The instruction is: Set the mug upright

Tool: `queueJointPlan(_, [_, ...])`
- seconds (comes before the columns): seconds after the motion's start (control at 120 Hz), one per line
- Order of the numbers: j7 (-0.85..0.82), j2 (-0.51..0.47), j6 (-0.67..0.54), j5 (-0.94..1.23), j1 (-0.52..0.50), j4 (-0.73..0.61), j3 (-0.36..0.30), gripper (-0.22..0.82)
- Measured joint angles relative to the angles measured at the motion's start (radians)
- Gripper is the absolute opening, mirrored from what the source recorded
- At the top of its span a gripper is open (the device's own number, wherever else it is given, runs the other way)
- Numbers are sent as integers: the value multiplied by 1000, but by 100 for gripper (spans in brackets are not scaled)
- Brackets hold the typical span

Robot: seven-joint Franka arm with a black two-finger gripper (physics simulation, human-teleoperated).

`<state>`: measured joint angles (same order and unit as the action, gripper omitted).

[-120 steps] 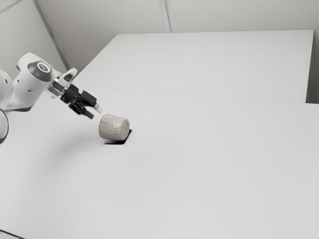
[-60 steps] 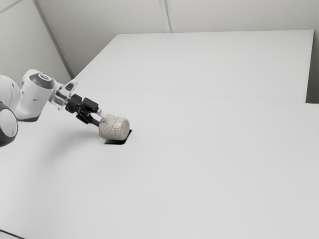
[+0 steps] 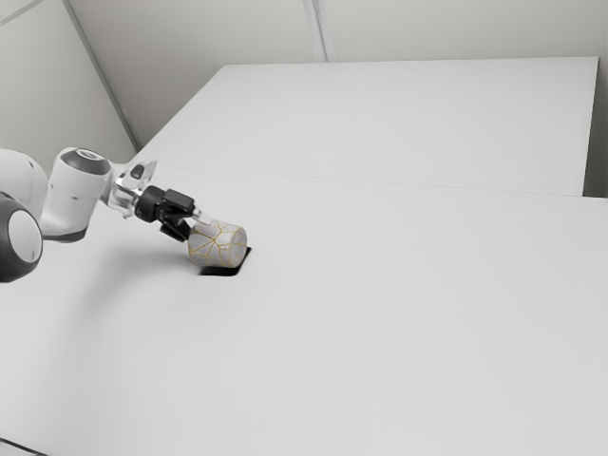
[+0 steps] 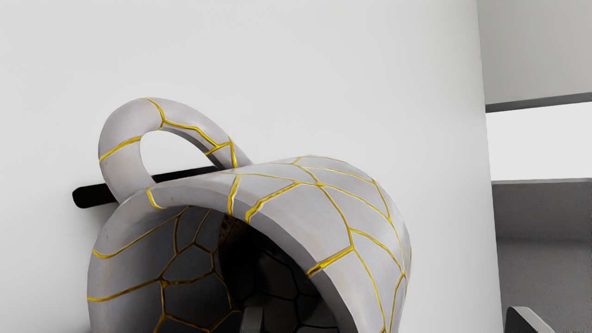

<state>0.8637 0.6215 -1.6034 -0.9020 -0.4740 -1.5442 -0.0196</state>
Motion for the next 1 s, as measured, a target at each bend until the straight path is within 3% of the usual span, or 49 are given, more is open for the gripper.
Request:
queueJointPlan(0.275, [13, -3, 7, -8, 0, -1, -2, 16])
queueJointPlan(0.525, [21, -7, 10, -10, -1, -6, -11, -6])
queueJointPlan(0.833, [42, -17, 7, -13, 5, -12, -13, -15])
queueJointPlan(1.0, [50, -89, -3, 13, 28, -51, -12, -16])
